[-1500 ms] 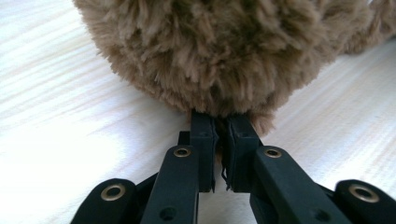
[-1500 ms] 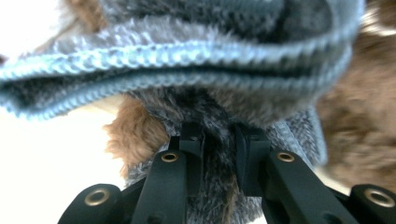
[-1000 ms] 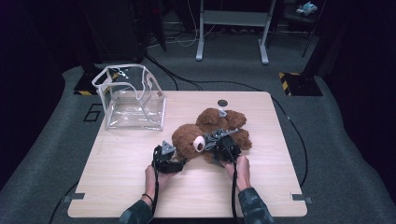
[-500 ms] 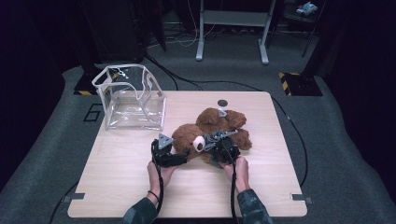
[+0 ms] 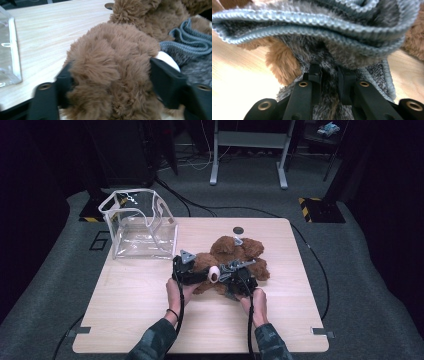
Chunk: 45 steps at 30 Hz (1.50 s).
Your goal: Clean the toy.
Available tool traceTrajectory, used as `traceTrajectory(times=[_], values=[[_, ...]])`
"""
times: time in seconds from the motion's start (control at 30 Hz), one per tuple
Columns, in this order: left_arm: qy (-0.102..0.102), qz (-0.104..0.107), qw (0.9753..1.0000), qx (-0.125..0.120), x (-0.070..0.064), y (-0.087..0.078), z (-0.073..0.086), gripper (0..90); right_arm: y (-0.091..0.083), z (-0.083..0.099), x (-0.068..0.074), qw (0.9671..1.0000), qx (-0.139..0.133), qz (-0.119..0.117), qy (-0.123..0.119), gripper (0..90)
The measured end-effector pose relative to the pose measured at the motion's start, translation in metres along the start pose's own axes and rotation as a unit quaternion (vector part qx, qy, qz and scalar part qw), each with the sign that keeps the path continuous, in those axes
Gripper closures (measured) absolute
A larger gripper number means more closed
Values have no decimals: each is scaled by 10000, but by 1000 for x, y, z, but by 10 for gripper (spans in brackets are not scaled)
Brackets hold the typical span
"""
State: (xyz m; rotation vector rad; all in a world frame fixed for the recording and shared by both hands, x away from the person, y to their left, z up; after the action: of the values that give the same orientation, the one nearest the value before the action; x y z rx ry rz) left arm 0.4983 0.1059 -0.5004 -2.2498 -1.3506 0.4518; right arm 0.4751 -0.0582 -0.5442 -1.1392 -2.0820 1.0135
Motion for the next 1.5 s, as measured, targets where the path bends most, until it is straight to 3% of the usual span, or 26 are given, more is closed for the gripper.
traceTrajectory(times=[0.13,0.3,0.5,0.6,0.67,0.77,0.87,1.03,1.17,1.23,1.3,1.4,1.5], values=[[53,67,9999,-105,4,1,9,510,0,0,2,10000,-2,-9,-18,766],[220,90,9995,-192,5,1,12,605,-9,-3,-3,9999,-113,3,12,764],[403,92,9987,-297,3,0,14,620,-48,-27,-24,9965,-782,182,215,765],[459,104,9984,-321,3,1,15,619,-60,-51,-24,9946,-983,334,95,764],[453,147,9983,-321,3,0,15,619,-59,-64,-19,9935,-1071,366,-99,763],[443,186,9983,-330,5,1,16,620,-47,-78,-18,9921,-907,789,-350,763],[517,222,9979,-318,6,1,15,621,-43,-82,-33,9911,-913,963,-120,764],[513,281,9978,-298,7,1,16,621,-53,-67,-79,9845,-876,1492,295,765],[464,295,9980,-310,8,2,16,620,-58,-49,-99,9829,-858,1521,591,764],[445,304,9980,-321,9,2,16,620,-61,-46,-94,9842,-942,1368,613,764],[424,323,9981,-319,9,2,16,619,-61,-50,-81,9872,-1037,1142,397,763],[424,355,9979,-329,9,2,16,618,-63,-63,-59,9872,-1198,1044,99,763],[404,356,9979,-357,9,2,16,617,-68,-83,-41,9873,-1391,766,17,761]])
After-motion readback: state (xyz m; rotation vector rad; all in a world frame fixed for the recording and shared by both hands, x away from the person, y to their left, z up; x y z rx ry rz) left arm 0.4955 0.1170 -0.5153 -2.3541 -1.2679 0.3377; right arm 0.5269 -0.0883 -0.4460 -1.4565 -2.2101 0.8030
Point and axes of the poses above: each handheld gripper's, and its own axes: y roughly forward along the jaws, z roughly out of its underside, x roughly to its left, the point moved 7 cm from there along y, roughly forward along the jaws, and after that the axes turned 2 degrees about -z, right-handed, at the moved point
